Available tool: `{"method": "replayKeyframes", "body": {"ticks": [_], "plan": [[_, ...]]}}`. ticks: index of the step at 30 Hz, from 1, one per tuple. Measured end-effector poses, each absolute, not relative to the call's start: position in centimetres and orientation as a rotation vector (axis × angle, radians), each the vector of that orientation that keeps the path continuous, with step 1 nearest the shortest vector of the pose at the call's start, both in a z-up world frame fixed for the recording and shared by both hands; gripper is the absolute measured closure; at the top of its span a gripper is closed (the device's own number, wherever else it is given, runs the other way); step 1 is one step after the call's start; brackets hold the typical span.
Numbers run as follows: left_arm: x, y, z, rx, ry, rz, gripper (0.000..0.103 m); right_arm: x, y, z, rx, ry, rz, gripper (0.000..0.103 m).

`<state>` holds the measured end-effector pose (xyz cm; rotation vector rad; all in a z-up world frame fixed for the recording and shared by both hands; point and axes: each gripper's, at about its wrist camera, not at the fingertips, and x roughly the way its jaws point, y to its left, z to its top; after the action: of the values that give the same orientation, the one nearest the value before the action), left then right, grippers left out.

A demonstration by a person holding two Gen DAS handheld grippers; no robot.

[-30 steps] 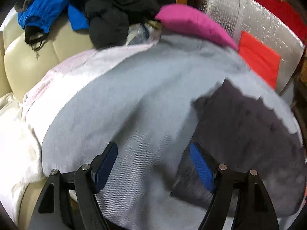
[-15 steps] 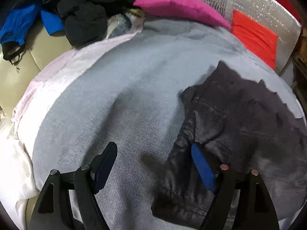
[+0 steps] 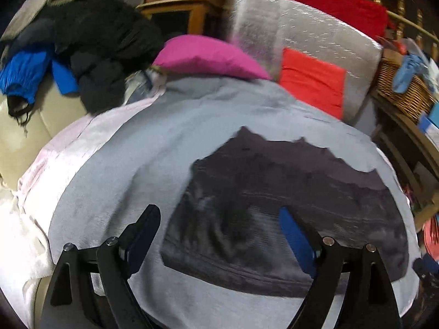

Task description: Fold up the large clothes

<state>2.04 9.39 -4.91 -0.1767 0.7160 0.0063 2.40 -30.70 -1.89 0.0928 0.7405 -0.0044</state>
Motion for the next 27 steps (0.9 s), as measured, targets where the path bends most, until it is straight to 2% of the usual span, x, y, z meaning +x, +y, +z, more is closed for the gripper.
{"method": "replayKeyframes", "body": {"ticks": [13, 15, 27], "plan": [[-2.0, 5.1, -1.1, -0.064, 0.611, -0.022, 0.011, -0.4, -28.1, 1.1, 0.185, 0.646, -0.038, 0.01], [-2.2, 4.4, -0.8, -0.046, 0.613, -0.025, 0.006, -0.6, -27.5, 1.4, 0.17, 0.645, -0.042, 0.01], [-2.2, 1.8, -1.3, -0.018, 0.649, -0.066, 0.005, 0.3, -26.4, 0.3, 0.092, 0.689, -0.071, 0.01]]}}
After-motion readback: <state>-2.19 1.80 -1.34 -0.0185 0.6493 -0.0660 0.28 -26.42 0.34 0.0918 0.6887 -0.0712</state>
